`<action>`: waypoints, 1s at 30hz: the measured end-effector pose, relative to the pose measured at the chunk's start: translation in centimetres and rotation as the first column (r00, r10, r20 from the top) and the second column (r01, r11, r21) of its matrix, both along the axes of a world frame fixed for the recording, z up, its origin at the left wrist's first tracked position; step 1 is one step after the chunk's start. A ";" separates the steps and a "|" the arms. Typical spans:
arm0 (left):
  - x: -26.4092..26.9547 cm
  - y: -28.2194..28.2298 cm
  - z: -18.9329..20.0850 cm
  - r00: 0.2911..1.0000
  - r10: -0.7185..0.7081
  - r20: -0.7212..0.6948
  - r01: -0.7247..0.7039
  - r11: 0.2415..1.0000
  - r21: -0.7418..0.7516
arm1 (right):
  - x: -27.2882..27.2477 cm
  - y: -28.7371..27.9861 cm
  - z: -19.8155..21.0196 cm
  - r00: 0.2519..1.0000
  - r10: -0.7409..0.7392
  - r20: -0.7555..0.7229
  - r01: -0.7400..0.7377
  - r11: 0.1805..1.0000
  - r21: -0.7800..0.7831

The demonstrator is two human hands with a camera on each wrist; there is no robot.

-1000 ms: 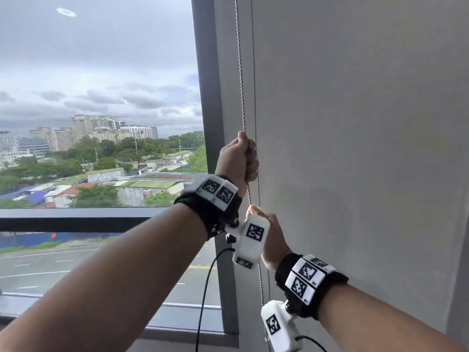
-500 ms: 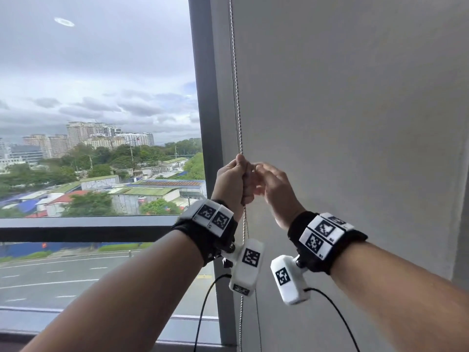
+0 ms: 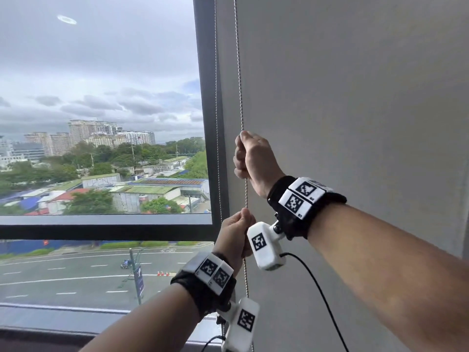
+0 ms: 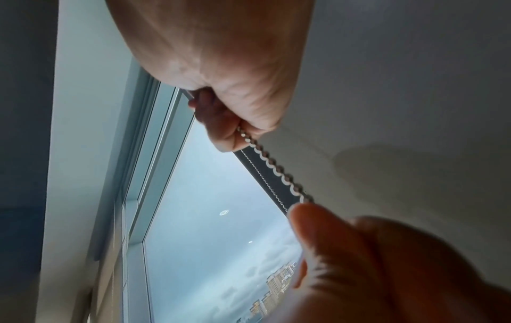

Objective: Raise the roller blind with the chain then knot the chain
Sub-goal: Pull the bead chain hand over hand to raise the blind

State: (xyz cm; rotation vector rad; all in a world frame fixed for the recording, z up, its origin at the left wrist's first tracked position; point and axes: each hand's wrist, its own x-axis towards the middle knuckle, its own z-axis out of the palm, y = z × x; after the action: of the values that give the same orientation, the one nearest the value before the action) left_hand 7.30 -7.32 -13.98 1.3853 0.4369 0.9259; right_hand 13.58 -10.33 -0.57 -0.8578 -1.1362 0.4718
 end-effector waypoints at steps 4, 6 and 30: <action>-0.2 0.2 0.0 0.999 -0.028 0.020 0.029 0.999 -0.016 | -0.5 0.3 -0.1 1.000 -0.003 -0.021 0.003 1.000 0.005; -0.4 0.4 -0.1 0.999 -0.044 0.023 0.045 0.999 -0.012 | -0.6 0.2 -0.2 1.000 -0.003 -0.025 0.003 1.000 0.006; 0.3 1.9 12.7 0.976 -0.128 0.174 0.102 0.984 0.149 | 0.9 -0.8 -2.9 0.996 -0.080 0.035 0.077 0.995 0.069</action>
State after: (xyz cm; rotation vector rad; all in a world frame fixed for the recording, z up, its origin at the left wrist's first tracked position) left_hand 7.56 -5.40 -1.29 1.4208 0.1527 0.9927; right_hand 14.46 -11.18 -3.46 -0.8519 -1.1421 0.3518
